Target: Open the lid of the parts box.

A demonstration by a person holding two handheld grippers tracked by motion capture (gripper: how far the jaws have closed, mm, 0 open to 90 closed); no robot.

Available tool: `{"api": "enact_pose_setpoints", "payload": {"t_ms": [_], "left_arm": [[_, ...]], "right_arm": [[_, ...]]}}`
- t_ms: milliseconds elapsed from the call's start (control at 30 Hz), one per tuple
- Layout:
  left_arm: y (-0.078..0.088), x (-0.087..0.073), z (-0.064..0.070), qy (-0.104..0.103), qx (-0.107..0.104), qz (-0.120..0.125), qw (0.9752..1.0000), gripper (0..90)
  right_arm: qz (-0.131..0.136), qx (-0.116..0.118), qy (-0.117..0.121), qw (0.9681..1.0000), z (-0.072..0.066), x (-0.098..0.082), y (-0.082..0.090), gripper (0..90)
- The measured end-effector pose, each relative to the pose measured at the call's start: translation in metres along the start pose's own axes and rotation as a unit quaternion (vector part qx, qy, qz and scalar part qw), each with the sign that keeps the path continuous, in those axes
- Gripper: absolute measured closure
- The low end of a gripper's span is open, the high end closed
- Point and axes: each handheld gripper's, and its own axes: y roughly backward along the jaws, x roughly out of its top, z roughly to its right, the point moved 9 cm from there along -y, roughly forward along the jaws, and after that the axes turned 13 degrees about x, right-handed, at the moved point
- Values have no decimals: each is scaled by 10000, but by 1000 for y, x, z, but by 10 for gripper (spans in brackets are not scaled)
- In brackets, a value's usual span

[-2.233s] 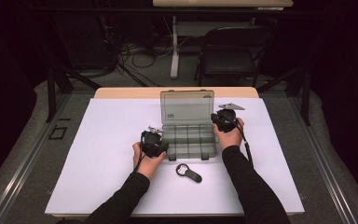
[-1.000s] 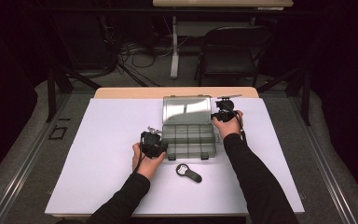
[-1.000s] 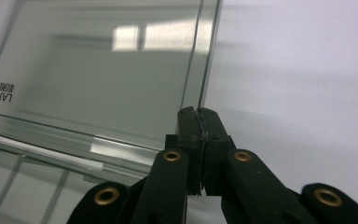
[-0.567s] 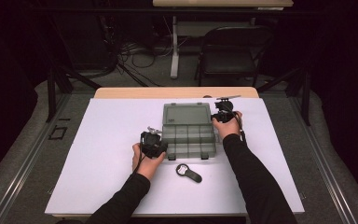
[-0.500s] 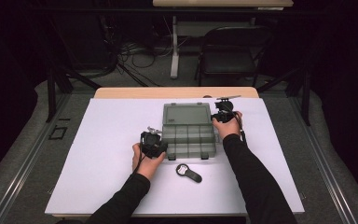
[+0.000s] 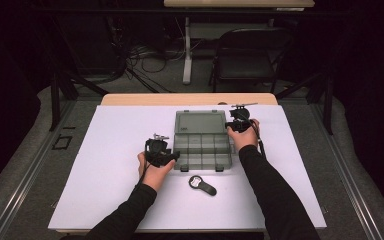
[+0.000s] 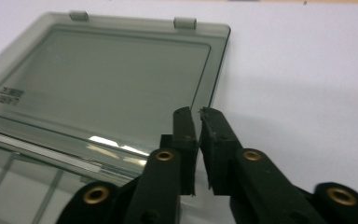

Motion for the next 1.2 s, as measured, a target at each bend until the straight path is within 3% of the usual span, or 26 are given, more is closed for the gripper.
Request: {"api": "enact_pose_setpoints", "payload": {"t_ms": [200,433,633,733,867,1067,1100,1200], "left_arm": [[18,4,-8,-94,-109,128,9998,520],[40,4,-22,-325,-124,380,9987,479],[59,4,-30,-510,-168,554,9970,446],[68,3,-36,-581,-212,624,9961,427],[78,0,-44,-505,-265,699,9959,409],[92,-1,-53,-488,-405,905,9939,391],[94,-2,-54,-484,-431,955,9933,397],[100,-5,-58,-521,-493,1083,9915,404]], "right_arm": [[258,148,279,9992,-12,6,16,730],[484,462,764,9948,-34,-1,43,639],[591,860,1273,9864,-61,-16,71,579],[676,918,1525,9817,-71,-23,88,543],[888,967,1746,9759,-81,-31,108,507],[758,998,2056,9706,-97,-52,124,482],[746,1024,2111,9692,-100,-56,126,451],[664,1163,2155,9673,-107,-68,129,469]]}}
